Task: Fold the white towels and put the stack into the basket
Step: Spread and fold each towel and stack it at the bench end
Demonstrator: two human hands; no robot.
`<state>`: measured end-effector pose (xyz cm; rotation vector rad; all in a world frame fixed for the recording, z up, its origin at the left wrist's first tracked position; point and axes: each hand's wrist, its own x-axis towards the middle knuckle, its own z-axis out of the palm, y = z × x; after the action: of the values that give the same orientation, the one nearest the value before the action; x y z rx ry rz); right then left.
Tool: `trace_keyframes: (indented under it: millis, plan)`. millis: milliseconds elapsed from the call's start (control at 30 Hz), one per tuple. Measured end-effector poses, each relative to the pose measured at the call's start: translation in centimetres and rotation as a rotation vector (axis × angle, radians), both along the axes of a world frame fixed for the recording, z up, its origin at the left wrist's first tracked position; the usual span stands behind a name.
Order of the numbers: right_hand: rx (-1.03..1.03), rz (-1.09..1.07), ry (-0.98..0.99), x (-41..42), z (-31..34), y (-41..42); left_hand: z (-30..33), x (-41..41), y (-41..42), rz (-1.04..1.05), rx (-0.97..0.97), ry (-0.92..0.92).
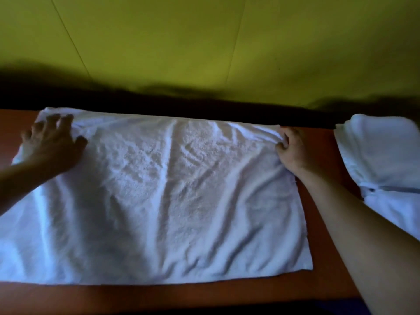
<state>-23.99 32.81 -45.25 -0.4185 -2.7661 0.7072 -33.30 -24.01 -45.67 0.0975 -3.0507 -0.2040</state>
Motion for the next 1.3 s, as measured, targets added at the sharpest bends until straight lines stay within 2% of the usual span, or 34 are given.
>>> trace_keyframes:
  millis: [133, 233, 400, 467, 567, 700, 800, 900, 967, 1100, 1300]
  plan:
    - [-0.069, -0.076, -0.083, 1.1, 0.3, 0.7, 2.5, 8.7, 9.8, -0.314, 0.060, 0.175]
    - [-0.082, -0.096, -0.130, 1.7, 0.2, 1.3, 2.1, 16.0, 17.7, -0.637, 0.165, 0.246]
    - [-0.136, -0.213, -0.154, 1.8, 0.7, 0.8, 1.4, 26.5, 29.8, -1.047, 0.246, 0.131]
    - [-0.144, -0.251, -0.229, 1.3, 1.2, 0.2, 0.9, 28.7, 32.9, -1.123, 0.218, 0.059]
    - [-0.222, -0.253, -0.289, 0.2, 1.7, -0.2, -0.2, 29.8, 35.3, -1.091, 0.153, 0.021]
    - [-0.266, -0.315, -0.368, -0.2, 2.7, -0.4, -0.7, 29.8, 36.1, -1.022, 0.137, 0.102]
    - [-0.331, -0.352, -0.369, 0.5, 3.0, -0.3, 0.2, 29.9, 36.3, -0.993, 0.109, 0.097]
    - [-0.423, -0.363, -0.331, 2.0, 2.9, 0.0, 0.8, 30.3, 36.2, -0.948, 0.162, 0.045]
    - [-0.481, -0.377, -0.253, 3.3, 3.4, 0.2, 1.1, 31.1, 36.1, -0.913, 0.309, -0.050]
    - [-0.583, -0.422, -0.090, 6.6, 4.9, 1.1, 4.1, 33.3, 35.4, -0.745, 0.620, -0.416]
    - [-0.661, -0.499, 0.021, 10.9, 8.3, 1.8, 11.7, 36.5, 33.3, -0.676, 1.014, -0.548]
